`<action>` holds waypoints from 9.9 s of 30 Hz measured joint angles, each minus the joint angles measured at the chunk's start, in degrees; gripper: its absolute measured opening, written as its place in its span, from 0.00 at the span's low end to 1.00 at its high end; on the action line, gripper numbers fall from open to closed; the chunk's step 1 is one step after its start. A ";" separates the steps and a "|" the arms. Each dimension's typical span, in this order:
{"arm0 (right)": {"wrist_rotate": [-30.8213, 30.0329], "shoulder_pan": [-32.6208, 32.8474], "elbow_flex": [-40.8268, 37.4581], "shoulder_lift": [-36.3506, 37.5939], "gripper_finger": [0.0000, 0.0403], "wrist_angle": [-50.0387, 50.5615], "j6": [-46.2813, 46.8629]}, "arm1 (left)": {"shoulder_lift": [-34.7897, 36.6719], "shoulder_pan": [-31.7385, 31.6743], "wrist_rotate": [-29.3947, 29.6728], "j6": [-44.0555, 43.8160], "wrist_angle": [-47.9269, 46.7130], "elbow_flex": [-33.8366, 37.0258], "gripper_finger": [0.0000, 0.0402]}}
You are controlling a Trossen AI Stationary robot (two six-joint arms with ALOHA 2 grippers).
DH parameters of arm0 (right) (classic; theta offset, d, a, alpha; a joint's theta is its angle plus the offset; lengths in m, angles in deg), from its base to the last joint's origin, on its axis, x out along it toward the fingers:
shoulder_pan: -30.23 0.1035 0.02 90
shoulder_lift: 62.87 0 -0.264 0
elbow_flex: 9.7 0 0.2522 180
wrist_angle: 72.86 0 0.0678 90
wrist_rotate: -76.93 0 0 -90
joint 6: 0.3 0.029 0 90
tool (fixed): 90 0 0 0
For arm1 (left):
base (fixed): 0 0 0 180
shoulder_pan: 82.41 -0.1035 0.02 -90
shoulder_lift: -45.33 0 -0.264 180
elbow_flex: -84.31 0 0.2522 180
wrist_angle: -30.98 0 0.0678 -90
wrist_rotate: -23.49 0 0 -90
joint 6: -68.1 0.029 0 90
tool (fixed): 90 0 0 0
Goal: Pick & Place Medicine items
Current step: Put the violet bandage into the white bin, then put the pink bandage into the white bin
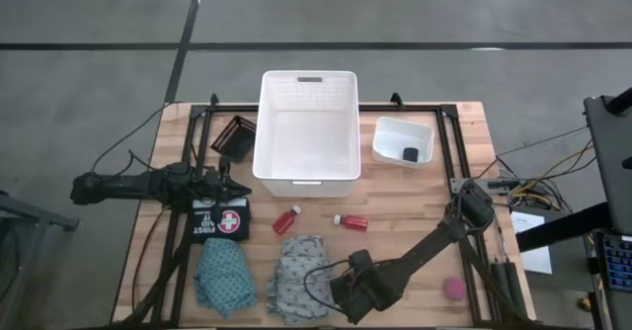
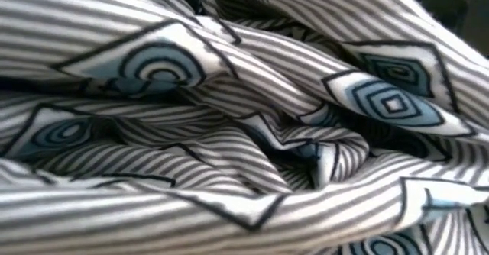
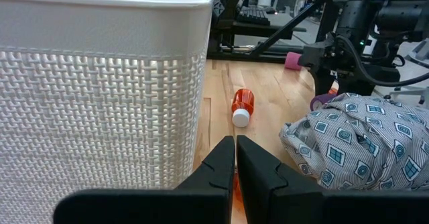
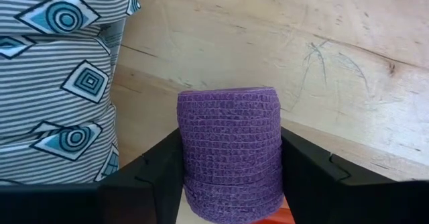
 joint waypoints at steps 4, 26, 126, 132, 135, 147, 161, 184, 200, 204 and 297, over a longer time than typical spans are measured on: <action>-0.26 0.00 -0.10 0.73 0.49 0.90 0.26 | 0.00 0.00 -0.01 0.00 0.02 0.01 0.05; -15.59 -3.65 -2.25 20.73 0.49 38.74 -0.86 | 0.00 -0.01 -0.01 0.00 0.02 0.01 0.05; 4.01 -75.63 -47.71 44.33 0.75 -11.52 -49.12 | -0.37 0.00 -0.02 0.00 0.02 0.01 0.05; 4.05 -75.38 -47.74 47.81 0.75 -11.55 -50.14 | -0.37 0.00 -0.02 0.00 0.02 0.01 0.05; 4.07 -73.81 -47.74 50.85 0.75 -11.54 -51.14 | -0.37 0.00 -0.02 0.00 0.00 0.01 0.05; 0.56 -55.65 -46.90 61.83 0.75 -6.58 -43.56 | -0.37 -0.02 -0.02 0.00 0.02 0.01 0.05; 3.27 -33.17 -33.64 52.14 0.75 13.24 -21.94 | -0.37 0.00 -0.02 0.00 0.02 0.01 0.05; 20.81 -11.63 -12.86 29.16 0.75 33.30 13.16 | -0.37 0.00 -0.02 0.00 0.02 0.01 0.05; 33.69 2.92 -8.33 20.03 0.75 32.91 28.35 | -0.37 0.00 -0.02 0.00 0.02 0.01 0.05; 37.54 5.25 -8.39 17.73 0.75 32.72 32.28 | -0.37 -0.01 -0.02 -0.01 0.01 0.01 0.05; 44.65 14.43 -18.10 4.06 0.53 21.72 39.63 | -0.37 -0.01 -0.01 0.00 0.02 0.01 0.05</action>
